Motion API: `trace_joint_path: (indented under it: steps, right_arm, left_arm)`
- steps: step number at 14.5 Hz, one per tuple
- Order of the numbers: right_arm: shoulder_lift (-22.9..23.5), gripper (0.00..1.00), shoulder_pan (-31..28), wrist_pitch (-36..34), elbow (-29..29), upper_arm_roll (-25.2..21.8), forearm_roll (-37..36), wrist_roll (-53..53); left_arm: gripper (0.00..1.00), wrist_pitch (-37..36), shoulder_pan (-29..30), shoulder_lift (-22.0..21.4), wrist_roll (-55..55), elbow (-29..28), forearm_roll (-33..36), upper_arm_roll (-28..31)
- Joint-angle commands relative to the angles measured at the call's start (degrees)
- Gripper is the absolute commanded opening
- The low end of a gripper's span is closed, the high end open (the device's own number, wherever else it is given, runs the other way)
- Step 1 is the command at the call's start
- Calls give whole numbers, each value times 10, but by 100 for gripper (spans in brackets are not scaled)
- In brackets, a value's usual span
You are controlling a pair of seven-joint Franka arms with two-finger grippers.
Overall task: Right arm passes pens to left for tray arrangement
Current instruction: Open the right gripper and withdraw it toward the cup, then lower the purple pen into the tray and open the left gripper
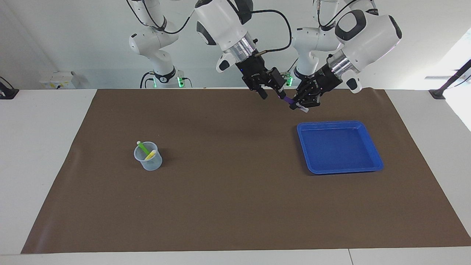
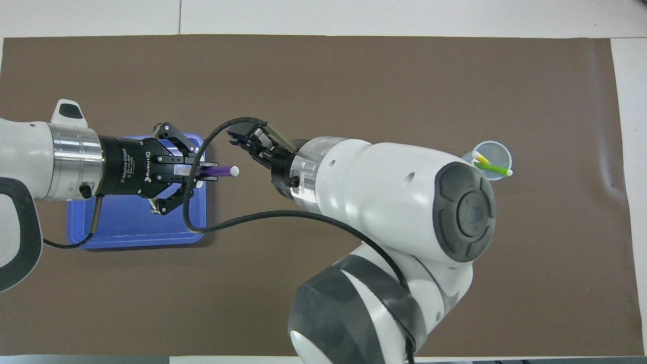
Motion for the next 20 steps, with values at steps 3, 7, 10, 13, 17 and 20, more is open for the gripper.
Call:
trace_joint_path:
  steps: [3,7,10,13,17,20]
  right_arm:
    - [-35,100,-84,-135,-11,-1,-19,-223]
    - [-59,100,-175,-195,-61,0,-85,-526]
    - [-59,100,-239,-207,-91,1,-142,-733]
    - [-35,100,-241,-210,-92,3,-282,-847]
    - [24,100,-285,-169,-92,3,-296,-1000]
    - [22,72,-305,-142,-130,4,-287,-1027]
  left_arm:
    - [0,-24,11,-11,213,-23,52,5]
    - [0,-50,51,10,398,-32,126,5]
    - [0,-50,63,59,526,-29,200,6]
    - [0,-29,72,115,675,-29,274,6]
    - [0,48,74,175,721,-33,316,6]
    - [0,85,71,207,730,-32,333,6]
